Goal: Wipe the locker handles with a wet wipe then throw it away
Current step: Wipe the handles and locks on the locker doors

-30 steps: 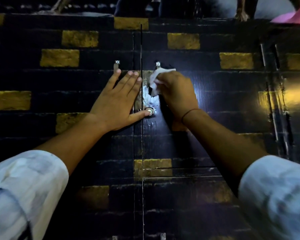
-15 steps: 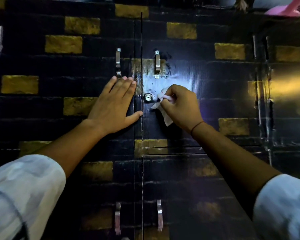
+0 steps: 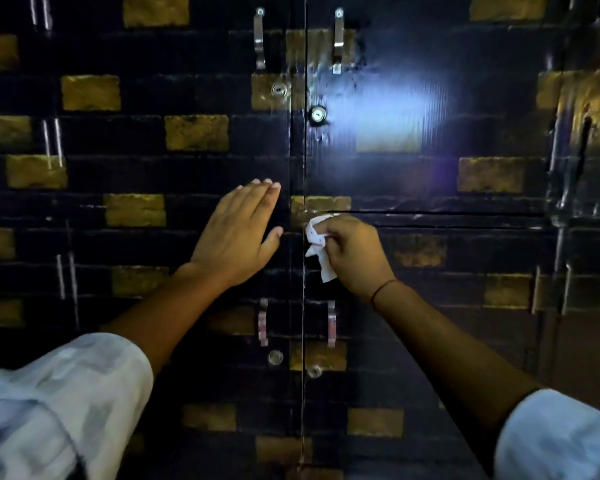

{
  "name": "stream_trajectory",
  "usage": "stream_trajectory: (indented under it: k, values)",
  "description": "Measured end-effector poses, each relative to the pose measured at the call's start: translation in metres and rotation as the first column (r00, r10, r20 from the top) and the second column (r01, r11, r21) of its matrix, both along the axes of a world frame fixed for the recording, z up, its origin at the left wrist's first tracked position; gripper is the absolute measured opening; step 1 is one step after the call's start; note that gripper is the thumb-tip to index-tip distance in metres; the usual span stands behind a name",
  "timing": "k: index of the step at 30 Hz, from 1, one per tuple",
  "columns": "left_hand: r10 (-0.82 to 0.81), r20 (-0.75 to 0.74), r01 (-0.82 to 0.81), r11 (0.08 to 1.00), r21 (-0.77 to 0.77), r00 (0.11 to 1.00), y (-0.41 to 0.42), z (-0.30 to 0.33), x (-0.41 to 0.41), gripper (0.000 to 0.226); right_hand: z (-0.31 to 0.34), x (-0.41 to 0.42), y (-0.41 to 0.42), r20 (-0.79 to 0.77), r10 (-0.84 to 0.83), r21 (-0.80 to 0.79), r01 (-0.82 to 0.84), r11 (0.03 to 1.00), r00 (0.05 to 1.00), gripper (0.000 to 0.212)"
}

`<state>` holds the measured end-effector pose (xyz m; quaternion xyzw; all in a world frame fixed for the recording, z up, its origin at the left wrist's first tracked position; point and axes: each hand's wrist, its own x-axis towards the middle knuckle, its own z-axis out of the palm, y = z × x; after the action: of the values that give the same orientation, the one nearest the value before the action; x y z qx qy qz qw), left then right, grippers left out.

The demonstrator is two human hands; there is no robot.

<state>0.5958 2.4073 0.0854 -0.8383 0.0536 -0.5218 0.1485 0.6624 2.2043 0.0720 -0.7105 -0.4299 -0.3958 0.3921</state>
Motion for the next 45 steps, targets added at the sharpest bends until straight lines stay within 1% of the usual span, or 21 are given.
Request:
stream_trajectory:
  k: [3,4,6,7,8,10,13,15,18,21,24,28,31,33,35,37,40,42,45]
  values:
    - [-0.008,0.032,0.009,1.000,-0.030,0.999,0.017,-0.041,-0.005,0.063,-0.041,-0.010,0.017,-0.067,0.055,-0.036,-0.057,0.998,0.996,0.018]
    - [0.000,0.033,0.002,0.999,-0.035,0.999,0.025,-0.056,-0.007,0.062,-0.056,-0.011,0.026,-0.096,0.073,-0.050,-0.078,0.996,0.993,0.019]
    - [0.031,0.024,-0.030,0.999,-0.046,0.999,0.040,-0.085,-0.009,0.065,-0.082,-0.016,0.044,-0.160,0.112,-0.061,-0.123,0.991,0.981,0.035]
    - [0.046,0.024,-0.044,0.998,-0.049,0.999,0.048,-0.100,-0.009,0.065,-0.094,-0.018,0.053,-0.167,0.121,-0.069,-0.135,0.989,0.978,0.037]
    - [0.054,0.028,-0.053,0.998,-0.046,0.998,0.055,-0.112,-0.008,0.066,-0.103,-0.019,0.060,-0.148,0.120,-0.081,-0.133,0.988,0.982,0.034]
    - [0.064,0.027,-0.063,0.997,-0.042,0.998,0.067,-0.137,-0.004,0.065,-0.121,-0.018,0.075,-0.047,0.063,-0.122,-0.068,0.990,0.997,0.028]
    - [0.062,0.051,-0.061,0.998,-0.029,0.997,0.077,-0.163,0.008,0.062,-0.136,-0.017,0.093,0.070,-0.078,-0.148,0.088,0.985,0.995,0.029]
    - [0.051,0.071,-0.049,0.999,-0.021,0.996,0.080,-0.173,0.015,0.063,-0.146,-0.018,0.101,0.146,-0.159,-0.174,0.184,0.967,0.976,0.031]
    - [0.023,0.089,-0.021,1.000,-0.016,0.996,0.084,-0.181,0.024,0.064,-0.161,-0.019,0.105,0.286,-0.278,-0.221,0.346,0.912,0.917,0.032]
    - [0.011,0.105,-0.013,1.000,0.013,0.994,0.091,-0.183,0.028,0.064,-0.165,-0.020,0.101,0.411,-0.330,-0.243,0.451,0.859,0.850,0.031]
    - [-0.001,0.115,-0.009,0.996,0.083,0.993,0.102,-0.183,0.029,0.064,-0.159,-0.022,0.102,0.485,-0.384,-0.253,0.547,0.798,0.785,0.036]
    - [-0.037,0.138,0.017,0.990,0.142,0.990,0.112,-0.183,0.028,0.064,-0.169,-0.022,0.098,0.530,-0.398,-0.261,0.590,0.764,0.749,0.037]
    - [-0.077,0.137,0.051,0.982,0.184,0.988,0.119,-0.180,0.028,0.061,-0.160,-0.025,0.095,0.577,-0.404,-0.243,0.621,0.745,0.710,0.034]
    - [-0.103,0.145,0.074,0.978,0.198,0.984,0.124,-0.178,0.027,0.058,-0.146,-0.026,0.102,0.567,-0.424,-0.235,0.631,0.739,0.707,0.036]
    - [-0.112,0.159,0.077,0.974,0.215,0.981,0.128,-0.178,0.029,0.057,-0.146,-0.027,0.110,0.554,-0.432,-0.266,0.643,0.718,0.712,0.041]
    - [-0.119,0.173,0.077,0.970,0.229,0.978,0.129,-0.179,0.031,0.056,-0.169,-0.027,0.112,0.596,-0.406,-0.345,0.677,0.650,0.693,0.048]
    - [-0.131,0.177,0.088,0.969,0.229,0.975,0.130,-0.181,0.033,0.057,-0.208,-0.028,0.101,0.682,-0.332,-0.450,0.732,0.512,0.651,0.054]
    - [-0.126,0.175,0.083,0.969,0.233,0.976,0.131,-0.181,0.034,0.057,-0.213,-0.023,0.094,0.713,-0.310,-0.452,0.750,0.483,0.629,0.053]
    - [-0.116,0.193,0.068,0.969,0.239,0.974,0.129,-0.181,0.034,0.057,-0.213,-0.020,0.093,0.759,-0.290,-0.413,0.775,0.478,0.583,0.051]
